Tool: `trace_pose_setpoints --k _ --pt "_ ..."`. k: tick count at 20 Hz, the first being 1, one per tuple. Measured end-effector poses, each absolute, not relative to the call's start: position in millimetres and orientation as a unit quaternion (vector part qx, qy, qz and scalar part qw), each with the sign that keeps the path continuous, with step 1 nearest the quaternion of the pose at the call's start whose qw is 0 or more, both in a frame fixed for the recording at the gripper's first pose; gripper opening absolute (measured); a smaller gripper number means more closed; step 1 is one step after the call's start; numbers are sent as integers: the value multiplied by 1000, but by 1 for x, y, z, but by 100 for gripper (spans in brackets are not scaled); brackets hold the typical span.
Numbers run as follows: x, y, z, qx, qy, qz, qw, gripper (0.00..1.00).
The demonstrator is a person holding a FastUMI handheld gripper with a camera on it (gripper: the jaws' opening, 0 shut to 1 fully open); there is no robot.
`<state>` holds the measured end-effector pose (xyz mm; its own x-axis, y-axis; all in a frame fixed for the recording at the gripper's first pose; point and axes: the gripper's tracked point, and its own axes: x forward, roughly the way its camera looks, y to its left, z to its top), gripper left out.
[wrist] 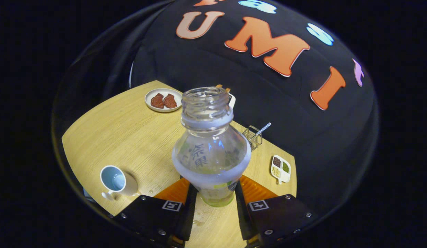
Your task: Take the bottle from table, then pour the juice into the cup, finally place the bottle on the coaster
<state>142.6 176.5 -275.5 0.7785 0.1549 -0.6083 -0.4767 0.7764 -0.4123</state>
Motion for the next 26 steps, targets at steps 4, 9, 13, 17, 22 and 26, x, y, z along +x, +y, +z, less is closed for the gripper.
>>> trace_pose_setpoints --k 4,9,13,17,22,26 --pt "168 176 -300 -210 291 179 916 56" --pt "184 186 -337 -154 299 201 920 56" --pt "191 192 -365 -111 311 210 920 56" --pt "193 193 -382 -87 315 216 920 56" --pt "194 193 -389 -49 309 222 923 56" --pt "189 195 -390 -85 302 231 921 60"
